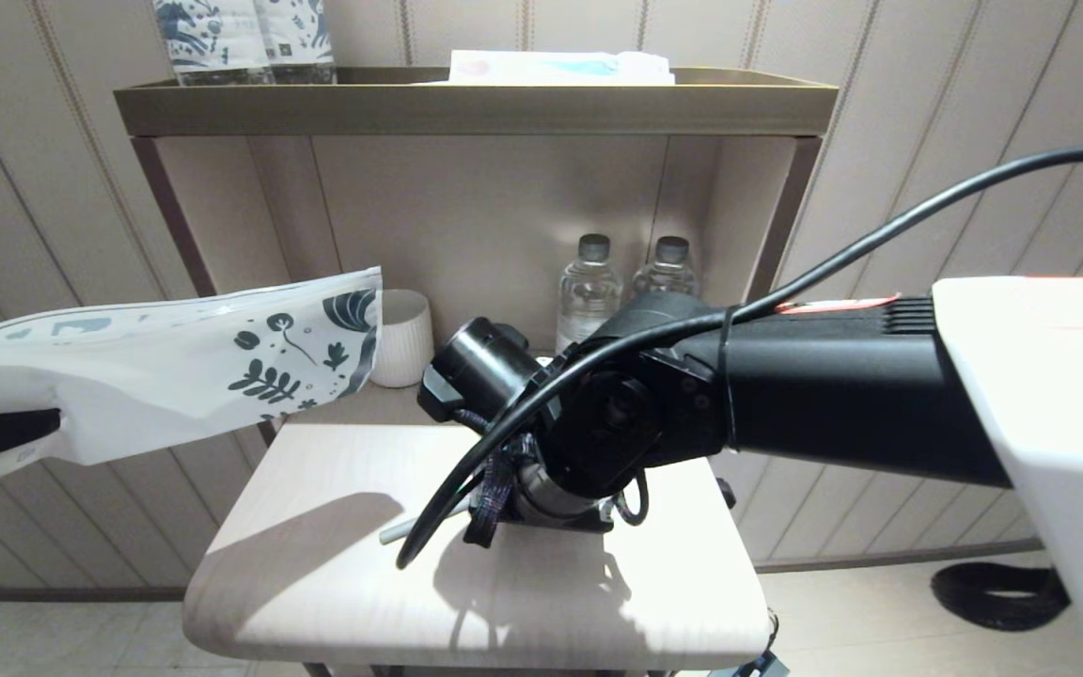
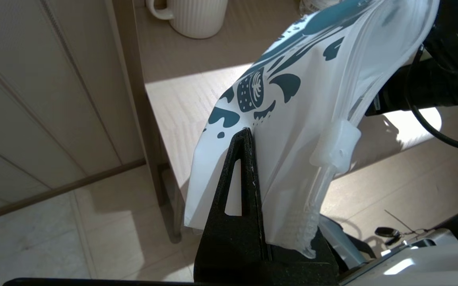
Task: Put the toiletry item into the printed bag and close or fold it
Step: Pick up a toothbrush
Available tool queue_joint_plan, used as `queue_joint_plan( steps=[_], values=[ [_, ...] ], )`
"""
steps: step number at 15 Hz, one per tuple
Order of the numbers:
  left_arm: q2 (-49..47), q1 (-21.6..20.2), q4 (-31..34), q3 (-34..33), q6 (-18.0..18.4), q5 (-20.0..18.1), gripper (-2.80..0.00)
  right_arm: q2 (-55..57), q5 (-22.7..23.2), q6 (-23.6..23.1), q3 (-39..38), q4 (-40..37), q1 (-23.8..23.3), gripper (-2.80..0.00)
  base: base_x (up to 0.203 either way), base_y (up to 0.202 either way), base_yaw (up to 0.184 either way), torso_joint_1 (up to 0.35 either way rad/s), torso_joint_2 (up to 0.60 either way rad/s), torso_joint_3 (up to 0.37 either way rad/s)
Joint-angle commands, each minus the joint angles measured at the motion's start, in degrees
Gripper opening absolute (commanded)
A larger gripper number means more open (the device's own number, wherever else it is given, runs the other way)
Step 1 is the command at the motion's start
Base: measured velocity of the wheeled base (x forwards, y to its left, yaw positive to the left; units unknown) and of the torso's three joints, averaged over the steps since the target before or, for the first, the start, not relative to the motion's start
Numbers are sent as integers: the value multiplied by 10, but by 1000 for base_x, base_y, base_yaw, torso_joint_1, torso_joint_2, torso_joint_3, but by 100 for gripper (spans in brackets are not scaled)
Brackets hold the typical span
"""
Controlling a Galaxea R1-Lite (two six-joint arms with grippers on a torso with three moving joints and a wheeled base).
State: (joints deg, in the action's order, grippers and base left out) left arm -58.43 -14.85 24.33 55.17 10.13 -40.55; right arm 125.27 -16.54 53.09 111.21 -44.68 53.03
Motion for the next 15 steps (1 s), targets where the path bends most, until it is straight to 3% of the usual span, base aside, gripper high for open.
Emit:
queue_joint_plan(
  steps=[1, 9, 13, 14, 15],
  values=[
    [-4, 0, 1, -2, 1, -2, -280, 1, -2, 2, 1, -2, -3, -280, 0, 0, 0, 0, 0, 0],
    [-7, 0, 4, -9, 0, -6, -280, -13, -3, -1, 0, 0, -18, -280, 0, 0, 0, 0, 0, 0],
    [-6, 0, 4, -9, 0, -9, -280, -40, 0, -10, 0, -3, 22, -280, 0, 0, 0, 0, 0, 0],
    [-6, 0, 4, -8, 0, -9, -280, -41, -1, -11, 0, -3, 27, 0, 0, 0, 0, 0, 0, 0],
    [-6, 0, 4, -9, 0, -9, -280, -41, -1, -12, 0, -2, 27, 0, 0, 0, 0, 0, 0, 0]
  ],
)
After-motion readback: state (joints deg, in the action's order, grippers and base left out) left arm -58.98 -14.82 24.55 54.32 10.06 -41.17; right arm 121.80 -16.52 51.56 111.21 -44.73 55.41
